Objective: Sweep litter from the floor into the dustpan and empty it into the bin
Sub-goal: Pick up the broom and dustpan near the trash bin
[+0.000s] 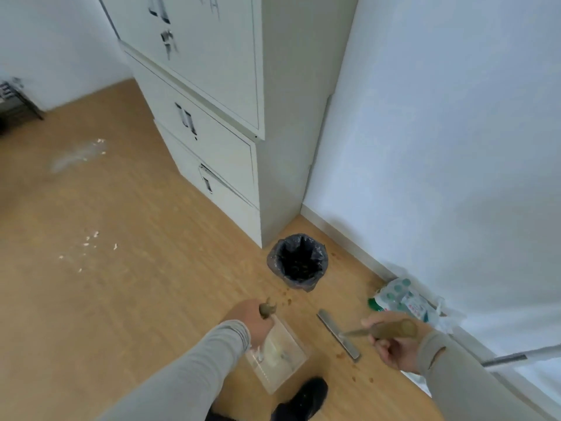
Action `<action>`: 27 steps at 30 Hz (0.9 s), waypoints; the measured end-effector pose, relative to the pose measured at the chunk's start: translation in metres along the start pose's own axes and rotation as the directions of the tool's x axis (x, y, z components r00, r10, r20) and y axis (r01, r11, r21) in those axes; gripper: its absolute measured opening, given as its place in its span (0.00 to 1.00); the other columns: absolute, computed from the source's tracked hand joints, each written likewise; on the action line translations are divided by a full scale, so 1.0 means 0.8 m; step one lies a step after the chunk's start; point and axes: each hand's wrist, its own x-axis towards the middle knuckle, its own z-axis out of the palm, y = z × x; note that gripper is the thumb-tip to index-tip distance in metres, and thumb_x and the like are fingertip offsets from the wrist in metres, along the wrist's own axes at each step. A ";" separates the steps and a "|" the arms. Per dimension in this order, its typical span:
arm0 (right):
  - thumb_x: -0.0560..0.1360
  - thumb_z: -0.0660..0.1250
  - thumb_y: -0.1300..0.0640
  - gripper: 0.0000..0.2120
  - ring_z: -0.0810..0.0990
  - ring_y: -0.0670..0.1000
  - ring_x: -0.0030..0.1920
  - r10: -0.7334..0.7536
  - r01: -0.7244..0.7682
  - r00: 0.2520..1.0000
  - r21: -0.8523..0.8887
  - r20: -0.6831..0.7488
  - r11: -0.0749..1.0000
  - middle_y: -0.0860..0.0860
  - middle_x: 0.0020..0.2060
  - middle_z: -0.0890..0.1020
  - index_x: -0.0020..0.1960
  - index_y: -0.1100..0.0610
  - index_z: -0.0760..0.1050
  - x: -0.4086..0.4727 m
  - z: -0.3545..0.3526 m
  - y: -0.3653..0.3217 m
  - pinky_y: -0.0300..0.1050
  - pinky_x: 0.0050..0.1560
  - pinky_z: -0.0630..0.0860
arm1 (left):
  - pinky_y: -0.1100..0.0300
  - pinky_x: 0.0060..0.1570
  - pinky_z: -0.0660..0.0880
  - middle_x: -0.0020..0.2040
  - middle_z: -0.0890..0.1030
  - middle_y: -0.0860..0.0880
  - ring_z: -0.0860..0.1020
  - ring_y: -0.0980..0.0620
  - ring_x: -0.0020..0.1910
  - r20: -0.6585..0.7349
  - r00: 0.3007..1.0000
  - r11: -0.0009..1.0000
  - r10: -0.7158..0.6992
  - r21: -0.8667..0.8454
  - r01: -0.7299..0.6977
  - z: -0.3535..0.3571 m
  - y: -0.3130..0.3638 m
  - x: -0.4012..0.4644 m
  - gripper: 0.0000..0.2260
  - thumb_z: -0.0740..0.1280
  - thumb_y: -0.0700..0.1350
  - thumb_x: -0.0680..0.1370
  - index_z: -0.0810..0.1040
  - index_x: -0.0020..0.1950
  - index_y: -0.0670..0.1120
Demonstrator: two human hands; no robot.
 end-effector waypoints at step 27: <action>0.78 0.71 0.58 0.10 0.79 0.53 0.34 -0.101 0.270 0.929 -0.469 0.355 0.841 0.60 0.41 0.81 0.52 0.66 0.78 0.040 0.718 -0.084 0.44 0.31 0.81 | 0.58 0.35 0.74 0.29 0.74 0.46 0.71 0.48 0.26 -0.072 0.865 0.801 -0.497 -0.422 0.425 -0.523 -0.538 -0.079 0.13 0.62 0.48 0.80 0.76 0.42 0.40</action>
